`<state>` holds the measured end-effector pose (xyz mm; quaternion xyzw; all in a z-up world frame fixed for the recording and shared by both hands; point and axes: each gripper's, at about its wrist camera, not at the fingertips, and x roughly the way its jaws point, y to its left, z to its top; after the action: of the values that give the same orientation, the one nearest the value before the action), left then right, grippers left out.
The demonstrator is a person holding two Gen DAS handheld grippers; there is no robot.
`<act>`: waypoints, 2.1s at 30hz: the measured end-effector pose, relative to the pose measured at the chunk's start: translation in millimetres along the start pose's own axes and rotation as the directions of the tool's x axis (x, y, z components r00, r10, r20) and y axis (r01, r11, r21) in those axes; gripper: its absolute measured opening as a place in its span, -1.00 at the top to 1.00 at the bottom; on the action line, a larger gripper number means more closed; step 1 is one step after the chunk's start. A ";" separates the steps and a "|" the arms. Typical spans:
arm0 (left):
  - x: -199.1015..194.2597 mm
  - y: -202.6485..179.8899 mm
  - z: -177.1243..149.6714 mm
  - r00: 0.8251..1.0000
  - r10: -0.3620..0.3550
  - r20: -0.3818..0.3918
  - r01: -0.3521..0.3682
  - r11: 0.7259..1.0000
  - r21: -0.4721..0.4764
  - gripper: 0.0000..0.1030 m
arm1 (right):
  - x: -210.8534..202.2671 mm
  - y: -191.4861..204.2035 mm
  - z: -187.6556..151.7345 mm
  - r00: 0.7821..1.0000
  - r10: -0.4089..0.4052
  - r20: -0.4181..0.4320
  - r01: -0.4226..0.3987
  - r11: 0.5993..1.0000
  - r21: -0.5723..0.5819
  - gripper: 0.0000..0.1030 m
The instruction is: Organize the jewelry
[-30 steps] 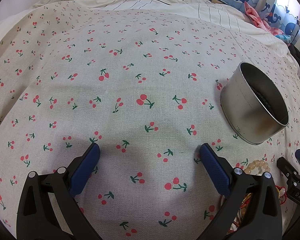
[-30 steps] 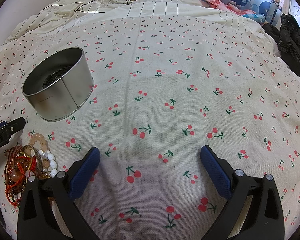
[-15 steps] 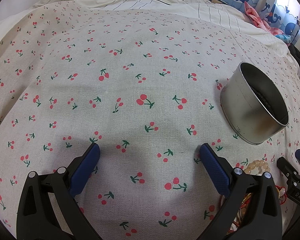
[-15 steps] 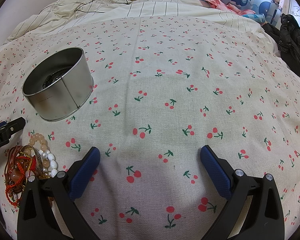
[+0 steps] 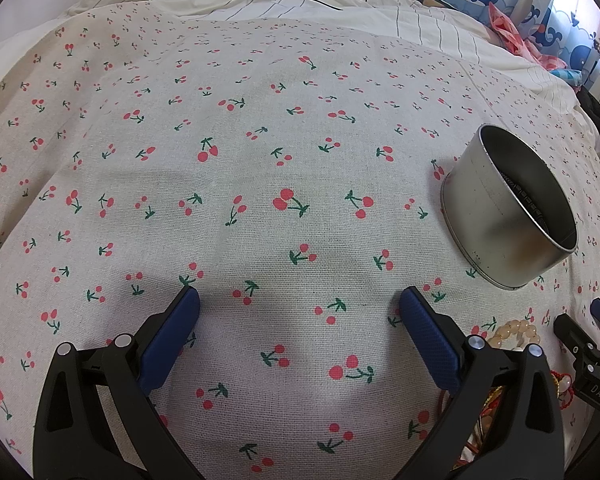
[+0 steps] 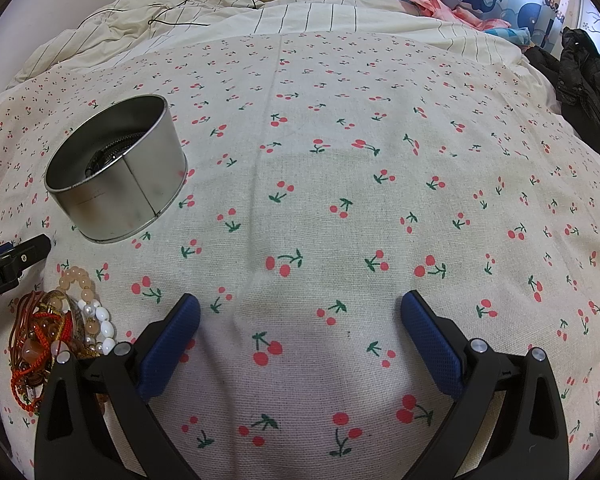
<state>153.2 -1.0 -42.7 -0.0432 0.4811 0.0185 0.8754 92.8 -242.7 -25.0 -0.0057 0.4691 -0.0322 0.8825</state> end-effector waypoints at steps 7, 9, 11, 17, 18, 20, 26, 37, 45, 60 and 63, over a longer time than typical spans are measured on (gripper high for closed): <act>-0.1 0.2 -0.2 1.000 0.000 0.000 0.000 1.000 0.000 -0.86 | 0.0 0.1 0.0 1.000 0.000 0.000 0.000 1.000 0.000 -0.86; 0.0 -0.1 0.1 1.000 0.000 0.000 0.000 1.000 0.000 -0.86 | 0.0 -0.1 0.1 1.000 0.000 0.000 0.000 1.000 0.000 -0.86; -0.1 0.2 -0.1 1.000 0.000 0.000 0.000 1.000 0.000 -0.86 | 0.0 0.1 -0.1 1.000 0.000 0.001 0.000 1.000 0.000 -0.86; 0.0 0.2 -0.1 1.000 0.000 0.000 0.000 1.000 0.000 -0.86 | 1.1 -0.4 0.8 1.000 0.003 0.002 -0.003 1.000 0.002 -0.86; -0.1 0.2 -0.2 1.000 0.000 0.000 0.000 1.000 0.000 -0.86 | 1.1 -0.5 0.5 1.000 0.003 0.003 -0.003 1.000 0.002 -0.86; 0.0 0.0 -0.1 1.000 0.000 0.000 0.000 1.000 -0.001 -0.86 | 1.7 -0.8 0.8 1.000 0.005 0.002 -0.005 1.000 0.003 -0.86; 2.2 0.6 0.4 1.000 0.007 -0.006 -0.007 1.000 0.004 -0.86 | 2.4 -0.1 0.2 1.000 0.002 0.002 -0.002 1.000 0.002 -0.86; 4.2 -3.9 1.3 0.999 0.032 -0.004 -0.032 0.999 0.016 -0.86 | 3.4 6.4 1.8 1.000 -0.020 -0.007 0.020 1.000 -0.010 -0.86; 3.0 -4.0 1.1 0.999 0.038 -0.003 -0.038 0.999 0.020 -0.86 | 4.3 7.3 3.3 1.000 -0.019 -0.011 0.019 1.000 -0.011 -0.86; 1.3 -3.2 1.1 0.999 0.040 -0.003 -0.039 0.999 0.020 -0.86 | 4.7 7.1 3.6 1.000 -0.019 -0.011 0.019 1.000 -0.011 -0.86; -0.4 -3.0 0.0 1.000 0.031 0.003 -0.031 0.999 0.017 -0.86 | 4.8 7.0 3.7 1.000 -0.018 -0.011 0.018 1.000 -0.011 -0.86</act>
<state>153.2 -4.0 -42.2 -0.0284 0.4805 0.0283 0.8761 98.9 -236.1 -27.2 -0.0146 0.4741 -0.0376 0.8795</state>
